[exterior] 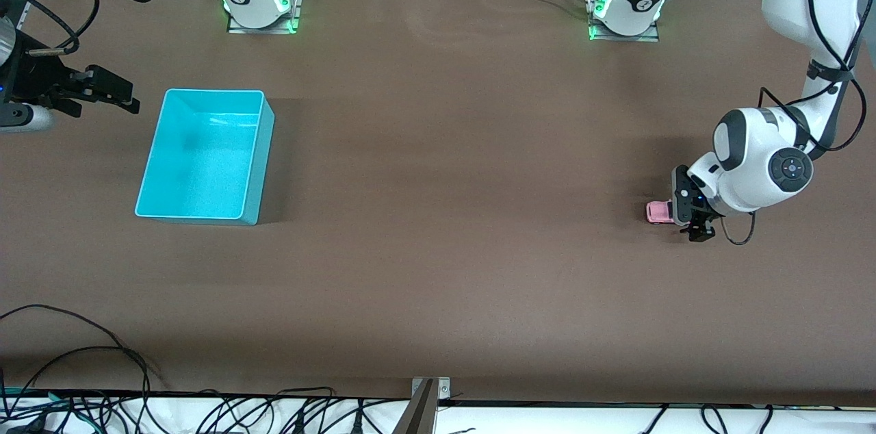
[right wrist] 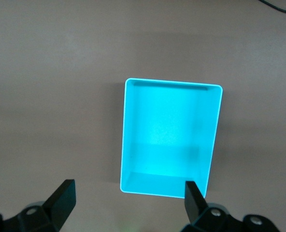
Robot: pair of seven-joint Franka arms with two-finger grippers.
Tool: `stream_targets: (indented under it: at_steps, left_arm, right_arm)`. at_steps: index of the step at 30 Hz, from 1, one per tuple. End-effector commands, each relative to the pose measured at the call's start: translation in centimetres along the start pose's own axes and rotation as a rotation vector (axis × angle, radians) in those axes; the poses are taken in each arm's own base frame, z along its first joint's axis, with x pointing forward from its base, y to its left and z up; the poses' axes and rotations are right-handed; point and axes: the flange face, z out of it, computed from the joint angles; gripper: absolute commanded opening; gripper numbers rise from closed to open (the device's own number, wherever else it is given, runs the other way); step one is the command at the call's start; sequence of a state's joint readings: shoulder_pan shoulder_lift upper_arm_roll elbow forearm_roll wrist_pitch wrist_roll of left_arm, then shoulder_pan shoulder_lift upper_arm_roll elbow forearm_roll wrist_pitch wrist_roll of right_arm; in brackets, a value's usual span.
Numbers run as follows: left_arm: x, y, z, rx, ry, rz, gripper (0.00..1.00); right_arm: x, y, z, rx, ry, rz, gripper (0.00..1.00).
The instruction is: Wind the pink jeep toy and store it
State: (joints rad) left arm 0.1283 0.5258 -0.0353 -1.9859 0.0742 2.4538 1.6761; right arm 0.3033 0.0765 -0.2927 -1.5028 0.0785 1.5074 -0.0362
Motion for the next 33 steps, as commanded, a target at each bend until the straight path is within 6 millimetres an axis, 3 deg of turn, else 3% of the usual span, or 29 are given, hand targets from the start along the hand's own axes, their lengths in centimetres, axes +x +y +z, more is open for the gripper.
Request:
stream_targets:
  at_steps: [1,3,5,6,11,27,33]
  left_arm:
    - [-0.1,0.1,0.5,0.019,-0.008,0.036,0.89]
    - [-0.1,0.1,0.5,0.019,-0.008,0.037,0.72]
    - [-0.1,0.1,0.3,0.022,-0.009,0.037,0.46]
    - [-0.1,0.0,0.3,0.024,-0.009,0.037,0.37]
    - [-0.1,0.0,0.3,0.02,-0.009,0.038,0.11]
    - [-0.2,0.6,1.1,-0.05,-0.003,0.025,0.09]
    - [-4.3,1.0,1.2,-0.049,-0.004,-0.022,0.1]
  right_arm:
    - [-0.1,-0.1,-0.8,0.002,0.006,-0.003,1.0]
    - [0.0,-0.1,-0.7,0.001,0.005,-0.002,1.0]
    - [0.0,-0.1,-0.7,0.001,0.005,-0.002,1.0]
    - [-0.1,-0.1,-0.8,0.002,0.006,-0.001,1.0]
    - [-0.1,-0.1,-0.8,0.002,0.006,-0.003,1.0]
    - [0.0,-0.1,-0.7,0.001,0.003,-0.002,1.0]
    - [-0.1,-0.1,-0.8,0.002,0.005,-0.003,1.0]
